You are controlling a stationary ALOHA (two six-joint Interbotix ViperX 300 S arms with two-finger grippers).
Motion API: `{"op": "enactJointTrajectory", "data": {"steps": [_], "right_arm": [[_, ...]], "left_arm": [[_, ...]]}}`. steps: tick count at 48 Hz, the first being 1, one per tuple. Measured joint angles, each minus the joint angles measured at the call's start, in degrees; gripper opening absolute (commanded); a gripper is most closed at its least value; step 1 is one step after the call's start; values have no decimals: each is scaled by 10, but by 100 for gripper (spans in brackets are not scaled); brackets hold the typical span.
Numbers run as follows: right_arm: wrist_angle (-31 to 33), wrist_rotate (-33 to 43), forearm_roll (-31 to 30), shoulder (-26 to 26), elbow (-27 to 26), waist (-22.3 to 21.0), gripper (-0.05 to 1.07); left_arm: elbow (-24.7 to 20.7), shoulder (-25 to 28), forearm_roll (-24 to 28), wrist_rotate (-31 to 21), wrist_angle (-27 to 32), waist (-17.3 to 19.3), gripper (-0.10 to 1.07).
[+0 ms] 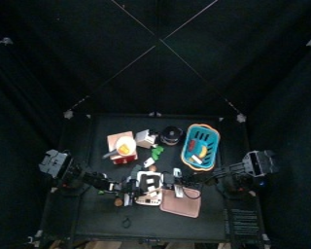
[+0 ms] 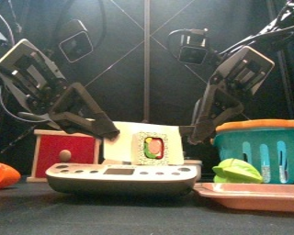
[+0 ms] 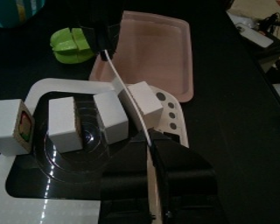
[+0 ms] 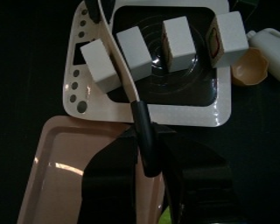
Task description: Cut sushi roll
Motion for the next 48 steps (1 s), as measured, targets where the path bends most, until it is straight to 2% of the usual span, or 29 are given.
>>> {"op": "enactJointTrajectory", "data": {"steps": [23, 34, 48], "right_arm": [[25, 0, -18, -61, 0, 1, 50], [27, 0, -29, -68, 0, -4, 50], [26, 0, -30, -69, 0, -10, 50]], "left_arm": [[0, -39, 0, 2, 0, 5, 30], [3, -51, 1, 3, 1, 25, 30], [4, -58, 2, 3, 2, 32, 33]]}}
